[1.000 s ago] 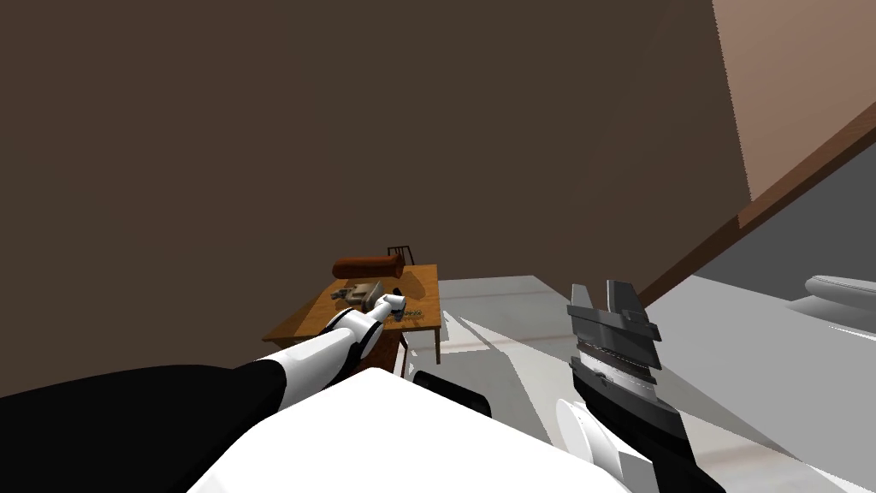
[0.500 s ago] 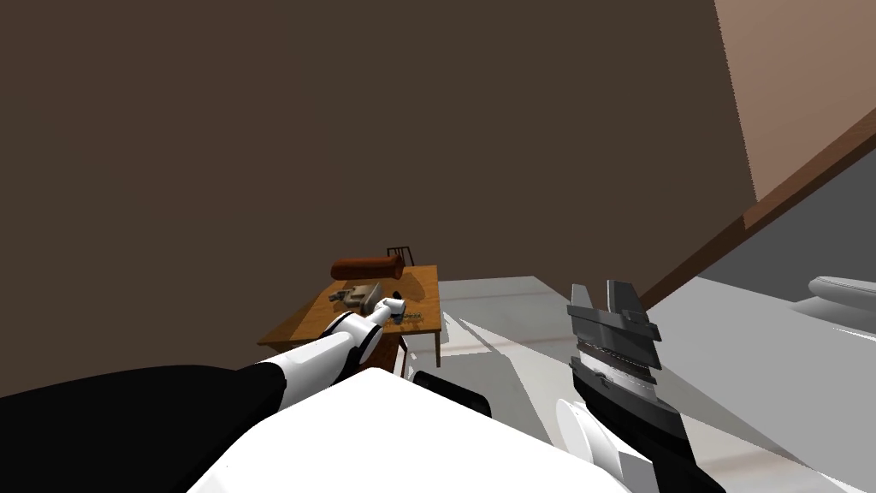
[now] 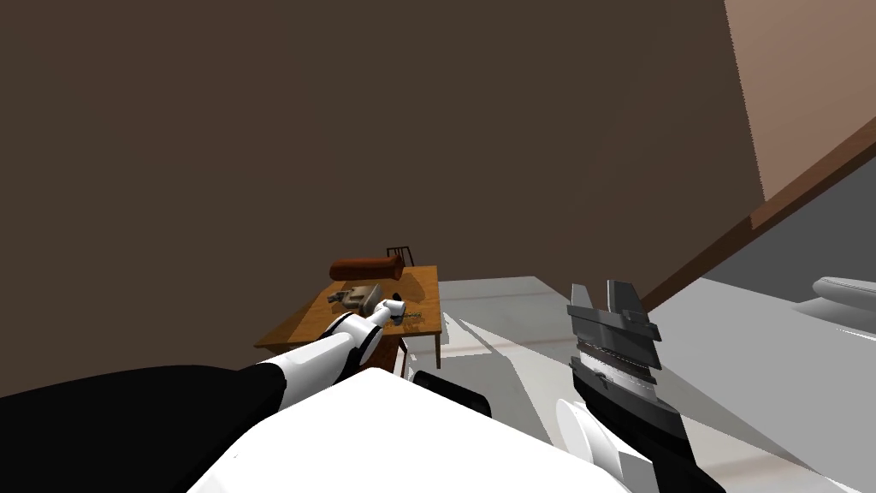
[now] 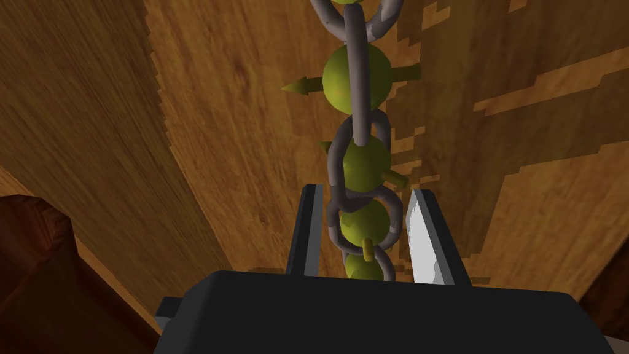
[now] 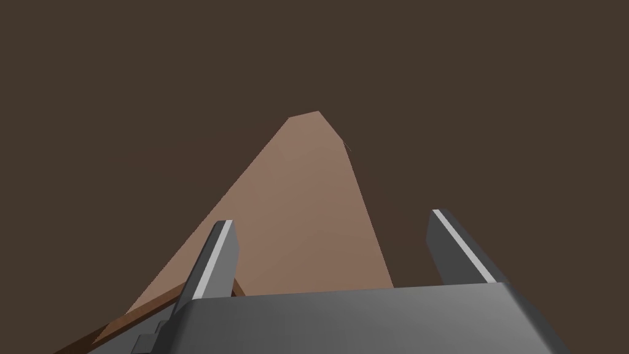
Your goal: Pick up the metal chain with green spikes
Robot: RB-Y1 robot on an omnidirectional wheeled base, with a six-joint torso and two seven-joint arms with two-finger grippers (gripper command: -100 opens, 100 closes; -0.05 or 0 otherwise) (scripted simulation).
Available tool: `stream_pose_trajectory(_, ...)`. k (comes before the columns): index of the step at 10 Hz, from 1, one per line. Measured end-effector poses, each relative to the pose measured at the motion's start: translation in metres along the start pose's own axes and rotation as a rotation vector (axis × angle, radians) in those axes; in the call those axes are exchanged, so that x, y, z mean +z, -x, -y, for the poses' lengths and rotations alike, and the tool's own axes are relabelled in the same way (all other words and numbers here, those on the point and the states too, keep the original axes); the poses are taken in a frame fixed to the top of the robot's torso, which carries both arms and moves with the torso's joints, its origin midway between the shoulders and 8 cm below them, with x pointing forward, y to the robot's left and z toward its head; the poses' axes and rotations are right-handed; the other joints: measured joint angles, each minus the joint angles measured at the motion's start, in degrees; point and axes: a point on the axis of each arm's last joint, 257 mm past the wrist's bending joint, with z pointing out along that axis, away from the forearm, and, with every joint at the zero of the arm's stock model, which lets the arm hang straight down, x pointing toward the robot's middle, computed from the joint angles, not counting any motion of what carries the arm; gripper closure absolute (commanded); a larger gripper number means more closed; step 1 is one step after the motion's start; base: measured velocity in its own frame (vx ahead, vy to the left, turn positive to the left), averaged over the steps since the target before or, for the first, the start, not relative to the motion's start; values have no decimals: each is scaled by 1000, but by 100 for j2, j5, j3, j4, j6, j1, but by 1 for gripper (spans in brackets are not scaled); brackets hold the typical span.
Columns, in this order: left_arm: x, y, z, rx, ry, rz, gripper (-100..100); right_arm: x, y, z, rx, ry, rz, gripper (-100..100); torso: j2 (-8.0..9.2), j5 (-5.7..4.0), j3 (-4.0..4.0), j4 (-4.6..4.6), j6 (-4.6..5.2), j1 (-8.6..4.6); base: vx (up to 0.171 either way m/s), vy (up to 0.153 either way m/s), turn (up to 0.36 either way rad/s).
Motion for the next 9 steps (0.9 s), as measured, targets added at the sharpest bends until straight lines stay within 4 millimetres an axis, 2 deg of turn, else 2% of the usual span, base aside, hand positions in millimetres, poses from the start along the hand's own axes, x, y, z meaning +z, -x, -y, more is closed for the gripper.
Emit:
stream_pose_trajectory(1,0,0,0,0,0,0,100,0,0,0,0,0,0,0,1,0,1,0,0,0,0,0,0)
stream_pose_trajectory(2,0,0,0,0,0,0,0,0,0,0,0,0,0,0,2,-1,1,1,-1,-1,0,0,0)
stream_pose_trajectory(3,0,0,0,0,0,0,100,0,0,0,0,0,0,0,2,-1,1,1,-1,-1,-47,-17,1)
stream_pose_trajectory(5,-6,3,13,-1,0,0,100,0,0,0,0,0,0,0,26,-5,15,5,-1,-11,-65,-17,2)
stream_pose_trajectory(8,-9,3,19,3,0,1,100,0,0,0,0,0,0,0,18,-5,12,7,0,-11,-26,-12,0)
stream_pose_trajectory(9,-10,3,19,2,1,1,0,0,0,0,0,0,0,0,14,-4,9,5,-1,-8,0,0,0)
